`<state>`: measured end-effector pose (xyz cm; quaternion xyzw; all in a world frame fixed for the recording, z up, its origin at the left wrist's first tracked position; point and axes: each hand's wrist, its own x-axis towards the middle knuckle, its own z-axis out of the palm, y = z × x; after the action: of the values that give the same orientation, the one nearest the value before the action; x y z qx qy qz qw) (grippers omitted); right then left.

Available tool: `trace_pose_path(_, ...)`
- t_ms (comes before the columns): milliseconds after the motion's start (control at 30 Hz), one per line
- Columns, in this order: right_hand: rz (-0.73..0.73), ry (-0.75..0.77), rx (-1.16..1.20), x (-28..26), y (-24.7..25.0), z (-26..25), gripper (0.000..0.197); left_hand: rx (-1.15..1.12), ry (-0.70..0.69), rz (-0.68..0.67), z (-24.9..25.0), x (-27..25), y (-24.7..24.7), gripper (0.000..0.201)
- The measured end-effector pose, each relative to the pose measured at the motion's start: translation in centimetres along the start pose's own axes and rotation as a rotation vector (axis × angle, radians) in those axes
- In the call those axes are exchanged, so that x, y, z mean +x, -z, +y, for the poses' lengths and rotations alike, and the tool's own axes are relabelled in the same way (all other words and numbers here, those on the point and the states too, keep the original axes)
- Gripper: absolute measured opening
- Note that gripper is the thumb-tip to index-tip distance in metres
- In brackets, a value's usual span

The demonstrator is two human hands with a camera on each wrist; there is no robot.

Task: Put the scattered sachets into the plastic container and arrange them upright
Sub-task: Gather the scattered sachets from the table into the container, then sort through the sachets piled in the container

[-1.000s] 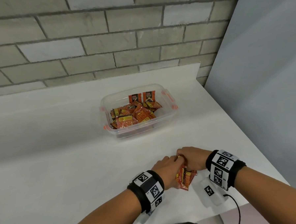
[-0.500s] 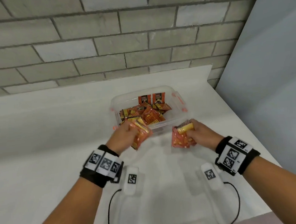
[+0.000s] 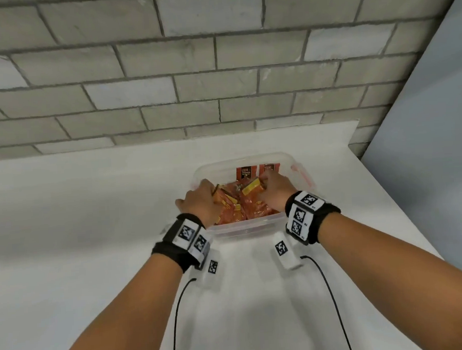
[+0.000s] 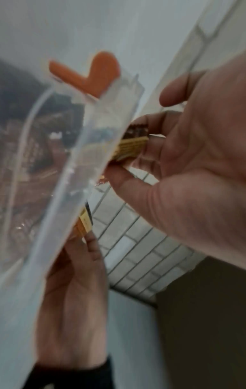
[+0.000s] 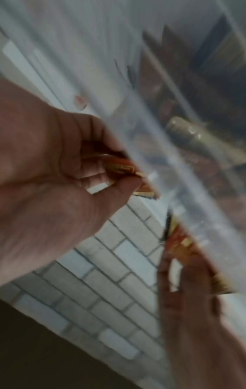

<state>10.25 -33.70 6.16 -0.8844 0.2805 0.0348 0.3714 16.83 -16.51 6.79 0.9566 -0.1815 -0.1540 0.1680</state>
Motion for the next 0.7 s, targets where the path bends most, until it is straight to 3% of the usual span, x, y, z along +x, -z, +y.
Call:
trace_pose_path(100, -0.017, 0.069, -0.248, 0.2, -1.3, 0.3, 0.057, 0.223, -0.064, 0.056, -0.1, -0.2, -1.3, 0.04)
trace_pose_path(200, -0.051, 0.096, -0.397, 0.2, -1.4, 0.6, 0.062, 0.229, -0.077, 0.078, -0.7, -0.2, -2.2, 0.052)
trace_pose_path(333, -0.074, 0.12, -0.24, 0.0, -1.2, 1.4, 0.064, -0.036, -0.066, 0.049, -1.1, -0.7, -2.8, 0.075)
trace_pose_path(433, -0.037, 0.112, -0.128, -0.6, -0.7, 1.9, 0.068, -0.321, 0.019, 0.07, -1.6, -0.9, -3.2, 0.073)
trace_pose_path(533, -0.065, 0.097, -0.177, -1.2, -0.5, 2.3, 0.062, -0.532, 0.026, 0.059, -2.3, -1.0, -3.7, 0.065)
trace_pose_path(700, -0.108, 0.137, -0.224, -4.1, -0.1, 2.2, 0.057, -0.472, -0.058, 0.046, -3.1, -2.7, -4.3, 0.062)
